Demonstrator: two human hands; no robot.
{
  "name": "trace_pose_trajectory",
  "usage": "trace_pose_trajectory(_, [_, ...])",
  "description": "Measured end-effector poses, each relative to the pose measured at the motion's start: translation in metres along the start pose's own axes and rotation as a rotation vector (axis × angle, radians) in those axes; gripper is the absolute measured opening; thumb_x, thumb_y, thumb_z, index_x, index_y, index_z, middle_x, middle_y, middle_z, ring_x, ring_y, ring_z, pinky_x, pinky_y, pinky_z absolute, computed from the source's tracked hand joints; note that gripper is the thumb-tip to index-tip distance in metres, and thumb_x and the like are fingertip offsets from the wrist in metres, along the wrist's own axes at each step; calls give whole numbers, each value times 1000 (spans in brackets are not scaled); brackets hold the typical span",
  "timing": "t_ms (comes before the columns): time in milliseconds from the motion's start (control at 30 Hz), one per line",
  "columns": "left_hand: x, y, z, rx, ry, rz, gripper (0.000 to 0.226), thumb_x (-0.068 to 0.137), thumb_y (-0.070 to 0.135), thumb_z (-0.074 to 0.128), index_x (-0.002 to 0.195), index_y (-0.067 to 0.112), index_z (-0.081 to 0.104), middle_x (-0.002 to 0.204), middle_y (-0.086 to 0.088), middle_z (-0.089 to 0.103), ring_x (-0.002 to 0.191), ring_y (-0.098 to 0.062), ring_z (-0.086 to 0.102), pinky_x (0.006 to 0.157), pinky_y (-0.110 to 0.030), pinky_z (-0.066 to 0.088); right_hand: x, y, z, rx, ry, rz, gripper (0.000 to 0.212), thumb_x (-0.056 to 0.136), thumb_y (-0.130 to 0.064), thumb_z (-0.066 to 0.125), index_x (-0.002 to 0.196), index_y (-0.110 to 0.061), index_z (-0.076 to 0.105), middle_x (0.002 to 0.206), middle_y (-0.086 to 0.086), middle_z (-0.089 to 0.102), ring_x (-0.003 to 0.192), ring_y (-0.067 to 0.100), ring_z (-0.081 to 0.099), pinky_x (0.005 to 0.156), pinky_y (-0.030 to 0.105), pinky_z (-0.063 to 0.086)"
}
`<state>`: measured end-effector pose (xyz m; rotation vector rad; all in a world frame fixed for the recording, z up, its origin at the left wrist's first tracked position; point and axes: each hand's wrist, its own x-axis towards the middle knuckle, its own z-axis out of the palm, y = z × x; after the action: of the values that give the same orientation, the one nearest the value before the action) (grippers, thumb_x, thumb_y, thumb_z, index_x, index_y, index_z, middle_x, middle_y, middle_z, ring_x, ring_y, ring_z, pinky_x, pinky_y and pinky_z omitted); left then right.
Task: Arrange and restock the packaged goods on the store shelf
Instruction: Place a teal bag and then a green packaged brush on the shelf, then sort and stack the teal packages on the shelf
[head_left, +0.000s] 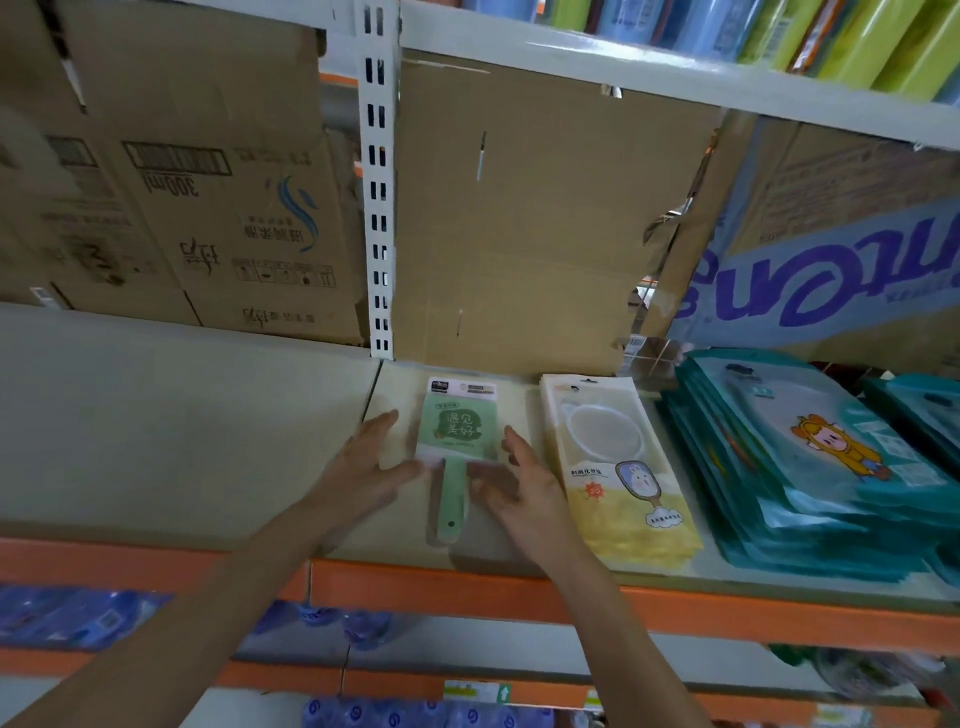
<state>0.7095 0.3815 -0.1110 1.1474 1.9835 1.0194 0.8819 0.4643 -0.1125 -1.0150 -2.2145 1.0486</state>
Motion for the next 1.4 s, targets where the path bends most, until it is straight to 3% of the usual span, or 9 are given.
trace_pose_trajectory(67, [1,-2,-17,71,34,24,90,74,49,62,147,19,20,153,3,20,140,-15,20,110,-29,21,6,-7,1,-101,-16,-55,60,86,-27,61,139,-18,36,130,-2,52,119,14,49,102,27,39])
trace_pose_trajectory(133, [1,-9,-37,138,90,66,75,88,34,60,147,20,16,155,2,15,142,-13,15,115,-32,17,12,-22,2,-202,-32,-97,68,88,-28,61,145,-18,27,141,2,43,129,18,38,108,33,32])
trace_pose_trajectory(233, [-8,-19,-73,203,172,95,71,91,32,55,148,21,15,156,2,12,143,-14,12,115,-39,19,23,-50,12,-337,-78,-176,70,89,-32,59,147,-17,22,149,4,33,137,19,27,113,32,23])
trace_pose_trajectory(367, [-31,-39,-128,431,229,108,90,72,60,42,148,19,16,156,-2,11,144,-19,7,116,-36,8,32,-91,49,-424,-135,-246,70,91,-35,55,147,-16,20,153,4,25,140,19,21,113,34,20])
trace_pose_trajectory(533, [-67,-74,-200,601,275,81,89,69,54,37,147,19,15,156,-4,10,144,-21,6,115,-37,2,32,-148,112,-406,-215,-328,69,91,-37,55,147,-18,20,154,4,24,142,18,18,115,32,17])
trace_pose_trajectory(667, [-95,-108,-258,680,313,45,77,88,42,55,148,18,14,156,-4,9,144,-21,5,115,-39,2,27,-198,169,-449,-245,-369,70,91,-41,54,148,-19,18,155,6,19,144,21,13,115,32,12])
trace_pose_trajectory(1000, [-147,-167,-352,740,328,-10,76,90,38,54,148,19,9,157,-2,4,144,-20,3,116,-39,0,24,-273,279,-505,-299,-407,72,91,-41,53,148,-22,15,156,4,14,144,22,8,115,36,9])
trace_pose_trajectory(1267, [-145,-221,-429,706,435,1,73,87,35,58,146,16,20,154,-3,17,143,-20,12,116,-37,7,61,-320,366,-503,-382,-445,71,92,-43,50,149,-21,12,157,3,11,145,21,6,116,38,7])
trace_pose_trajectory(1400, [-129,-247,-484,706,457,-21,72,89,36,57,147,20,17,155,0,14,143,-19,9,117,-37,6,97,-350,414,-471,-401,-473,71,92,-43,49,149,-20,12,157,3,9,145,21,4,116,37,4])
